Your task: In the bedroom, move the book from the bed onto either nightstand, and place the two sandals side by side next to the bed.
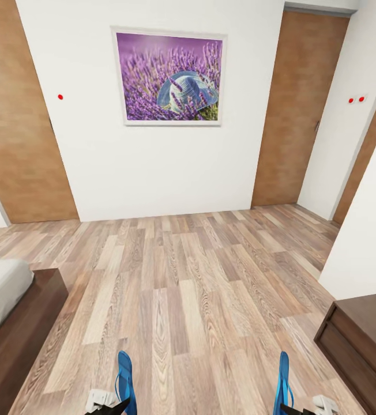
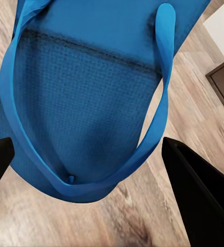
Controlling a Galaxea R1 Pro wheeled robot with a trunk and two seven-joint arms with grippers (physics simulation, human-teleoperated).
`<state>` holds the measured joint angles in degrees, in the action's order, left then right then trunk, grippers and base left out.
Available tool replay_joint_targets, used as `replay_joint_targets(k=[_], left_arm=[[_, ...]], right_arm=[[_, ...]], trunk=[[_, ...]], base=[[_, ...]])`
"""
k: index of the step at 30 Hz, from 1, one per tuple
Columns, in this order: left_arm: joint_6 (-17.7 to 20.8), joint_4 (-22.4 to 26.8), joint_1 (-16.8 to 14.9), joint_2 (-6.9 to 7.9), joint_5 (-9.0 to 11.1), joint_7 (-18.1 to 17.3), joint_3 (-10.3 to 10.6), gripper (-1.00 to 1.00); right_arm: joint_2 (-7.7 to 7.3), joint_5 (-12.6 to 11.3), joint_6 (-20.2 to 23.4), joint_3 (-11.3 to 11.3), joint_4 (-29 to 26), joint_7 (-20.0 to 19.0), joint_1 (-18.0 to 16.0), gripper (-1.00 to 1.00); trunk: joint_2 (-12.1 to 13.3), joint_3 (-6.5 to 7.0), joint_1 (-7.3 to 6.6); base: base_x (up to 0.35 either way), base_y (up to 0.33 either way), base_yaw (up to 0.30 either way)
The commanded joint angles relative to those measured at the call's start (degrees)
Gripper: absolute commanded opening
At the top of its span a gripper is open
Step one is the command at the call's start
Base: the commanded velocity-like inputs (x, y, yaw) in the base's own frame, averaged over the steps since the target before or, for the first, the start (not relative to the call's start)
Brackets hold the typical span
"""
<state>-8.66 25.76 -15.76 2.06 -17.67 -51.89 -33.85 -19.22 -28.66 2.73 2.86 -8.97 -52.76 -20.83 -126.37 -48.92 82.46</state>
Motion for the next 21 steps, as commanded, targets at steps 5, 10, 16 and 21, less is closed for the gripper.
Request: replay_joint_targets(k=[5, 10, 16, 21], left_arm=[[-0.4, 0.0, -0.1, -0.04, -0.6, -0.2, -0.4, -1.0], [-0.4, 0.0, -0.1, -0.04, -0.6, -0.2, -0.4, -1.0], [-0.4, 0.0, -0.1, -0.04, -0.6, -0.2, -0.4, -1.0], [-0.4, 0.0, -0.1, -0.04, -0.6, -0.3, -0.4, -1.0]], right_arm=[[-0.03, -0.5, 0.3, 0.3, 0.0, -0.2, 0.0, -1.0], [-0.03, -0.5, 0.3, 0.3, 0.0, -0.2, 0.0, -1.0], [-0.03, -0.5, 0.3, 0.3, 0.0, -0.2, 0.0, -1.0], [-0.03, -0.5, 0.3, 0.3, 0.0, -0.2, 0.0, -1.0]], trunk=[[0.8, 0.3, -0.45], [2.8, 1.2, -1.55], [5.2, 2.28, -2.87], [5.2, 2.28, -2.87]], base=[[0.0, 0.0, -0.003], [0.0, 0.0, 0.0], [0.0, 0.0, 0.0], [0.0, 0.0, 0.0]])
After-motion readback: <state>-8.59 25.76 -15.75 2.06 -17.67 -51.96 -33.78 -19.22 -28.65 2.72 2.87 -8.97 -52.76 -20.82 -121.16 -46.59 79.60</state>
